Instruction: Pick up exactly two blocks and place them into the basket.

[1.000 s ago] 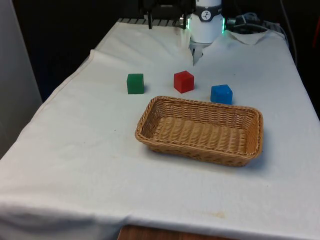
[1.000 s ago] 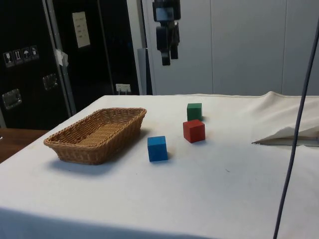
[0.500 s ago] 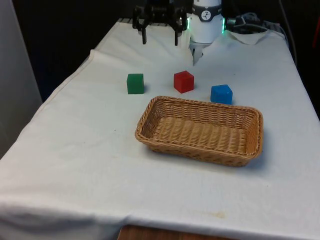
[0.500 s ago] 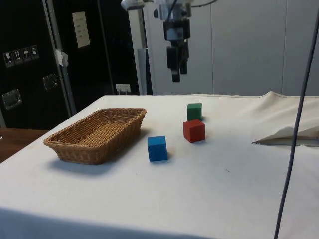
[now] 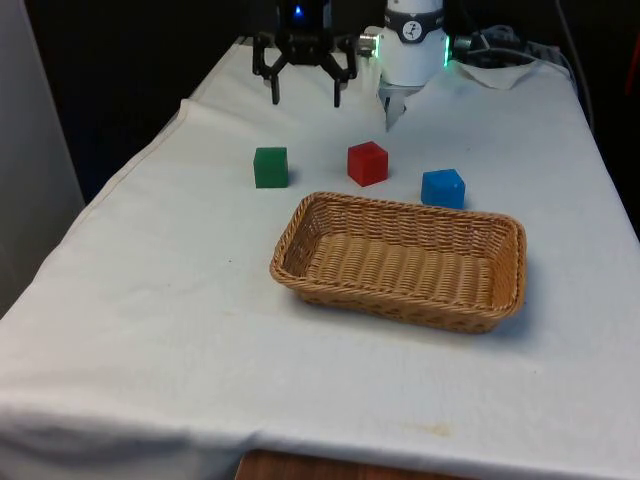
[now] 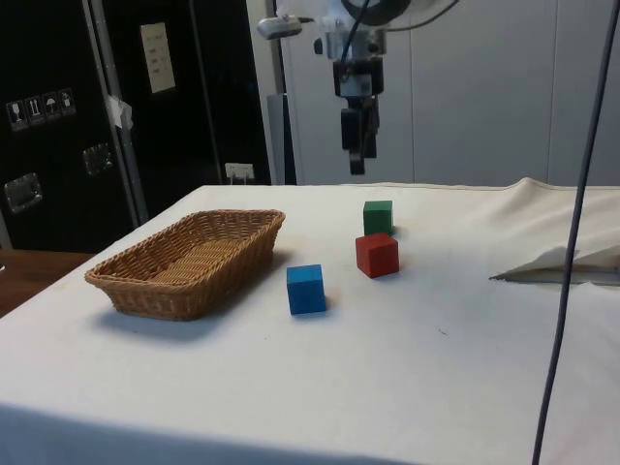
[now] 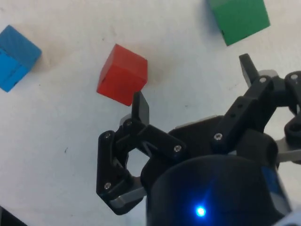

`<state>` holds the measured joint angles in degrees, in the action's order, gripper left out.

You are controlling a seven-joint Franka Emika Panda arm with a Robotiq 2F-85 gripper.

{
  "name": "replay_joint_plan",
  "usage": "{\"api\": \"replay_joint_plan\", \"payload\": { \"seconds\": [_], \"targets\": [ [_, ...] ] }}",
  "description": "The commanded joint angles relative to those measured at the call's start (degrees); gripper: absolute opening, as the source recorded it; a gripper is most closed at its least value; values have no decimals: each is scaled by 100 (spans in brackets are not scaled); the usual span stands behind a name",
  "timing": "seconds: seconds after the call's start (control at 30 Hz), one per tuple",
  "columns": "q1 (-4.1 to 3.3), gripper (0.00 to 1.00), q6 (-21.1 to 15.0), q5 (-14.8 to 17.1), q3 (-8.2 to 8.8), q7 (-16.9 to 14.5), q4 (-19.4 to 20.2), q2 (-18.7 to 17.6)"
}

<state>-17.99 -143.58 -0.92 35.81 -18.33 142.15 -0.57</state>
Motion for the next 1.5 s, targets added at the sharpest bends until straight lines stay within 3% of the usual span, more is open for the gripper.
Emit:
{"api": "replay_joint_plan", "payload": {
  "seconds": [0.0,0.23,0.27,0.3,0.53,0.57,0.6,0.77,0.8,0.83,0.97,1.07,1.1,1.13,1.37,1.4,1.43,1.47],
  "targets": [
    [17,100,-97,155,17,-172,29,-52],
    [46,100,-430,688,183,-888,-6,-498],
    [11,100,-418,625,223,-825,-29,-550],
    [52,100,-476,768,195,-991,-11,-567],
    [103,100,-819,1346,212,-1702,-69,-1077],
    [52,100,-756,1226,281,-1570,-86,-1089],
    [109,100,-848,1409,212,-1776,-80,-1129],
    [155,100,-1031,1770,201,-2252,-143,-1473],
    [80,100,-991,1684,281,-2137,-143,-1507],
    [160,100,-1049,1822,206,-2320,-155,-1524],
    [201,100,-1117,2063,223,-2659,-252,-1788],
    [223,100,-1169,2154,235,-2807,-304,-1925],
    [160,100,-1117,2126,309,-2767,-321,-2000],
    [223,100,-1192,2223,235,-2876,-327,-1994],
    [218,100,-1249,2349,212,-2934,-361,-2108],
    [160,100,-1180,2257,286,-2865,-367,-2131],
    [218,100,-1261,2372,189,-2928,-378,-2126],
    [223,100,-1266,2389,172,-2928,-390,-2137]
  ]
}}
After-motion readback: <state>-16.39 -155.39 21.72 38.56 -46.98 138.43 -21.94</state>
